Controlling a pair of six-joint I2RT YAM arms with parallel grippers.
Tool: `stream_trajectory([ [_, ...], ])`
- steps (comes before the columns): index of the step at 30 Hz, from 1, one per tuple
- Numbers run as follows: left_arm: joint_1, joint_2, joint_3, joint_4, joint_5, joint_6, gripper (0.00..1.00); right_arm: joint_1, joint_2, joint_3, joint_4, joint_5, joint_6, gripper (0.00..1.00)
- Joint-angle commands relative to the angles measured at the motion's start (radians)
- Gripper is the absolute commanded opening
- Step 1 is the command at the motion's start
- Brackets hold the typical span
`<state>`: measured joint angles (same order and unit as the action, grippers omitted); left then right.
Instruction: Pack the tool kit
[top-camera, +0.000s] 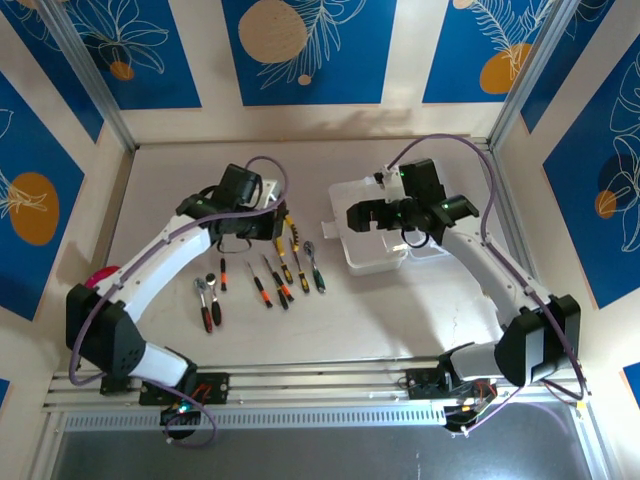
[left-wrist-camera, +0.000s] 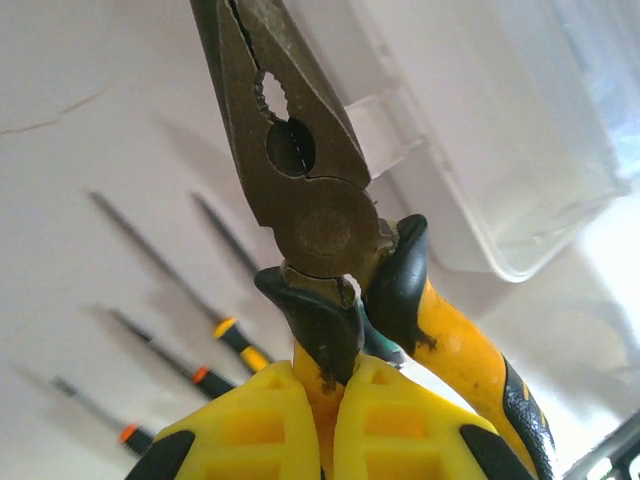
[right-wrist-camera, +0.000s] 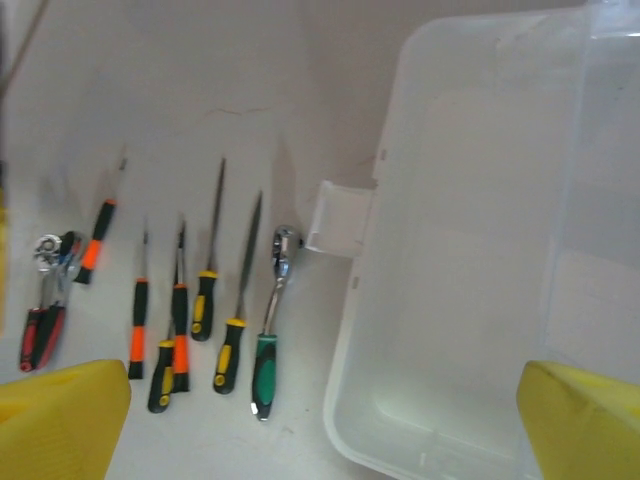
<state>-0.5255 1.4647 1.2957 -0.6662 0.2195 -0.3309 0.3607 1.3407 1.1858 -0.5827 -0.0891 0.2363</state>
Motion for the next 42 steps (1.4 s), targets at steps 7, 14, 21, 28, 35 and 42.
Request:
stream_trajectory([
  [7,-0.056,0.095,0.1,0.205,0.22,-0.023,0.0,-0.025,-0.07,-0.087,0.136,-0.241,0.023,0.96],
  [14,-0.081,0.151,0.141,0.248,0.279,-0.031,0.0,-0.023,-0.027,-0.092,0.198,-0.317,0.055,0.81],
  [21,-0.098,0.193,0.152,0.264,0.285,-0.036,0.0,-0.004,0.006,-0.066,0.245,-0.374,0.083,0.69],
  [28,-0.106,0.214,0.166,0.274,0.29,-0.041,0.0,0.022,0.052,-0.046,0.247,-0.37,0.088,0.58],
  [35,-0.108,0.214,0.172,0.283,0.294,-0.043,0.0,0.036,0.077,-0.041,0.243,-0.356,0.094,0.4],
  [42,-0.109,0.209,0.169,0.294,0.301,-0.047,0.0,0.037,0.082,-0.041,0.244,-0.356,0.097,0.22],
])
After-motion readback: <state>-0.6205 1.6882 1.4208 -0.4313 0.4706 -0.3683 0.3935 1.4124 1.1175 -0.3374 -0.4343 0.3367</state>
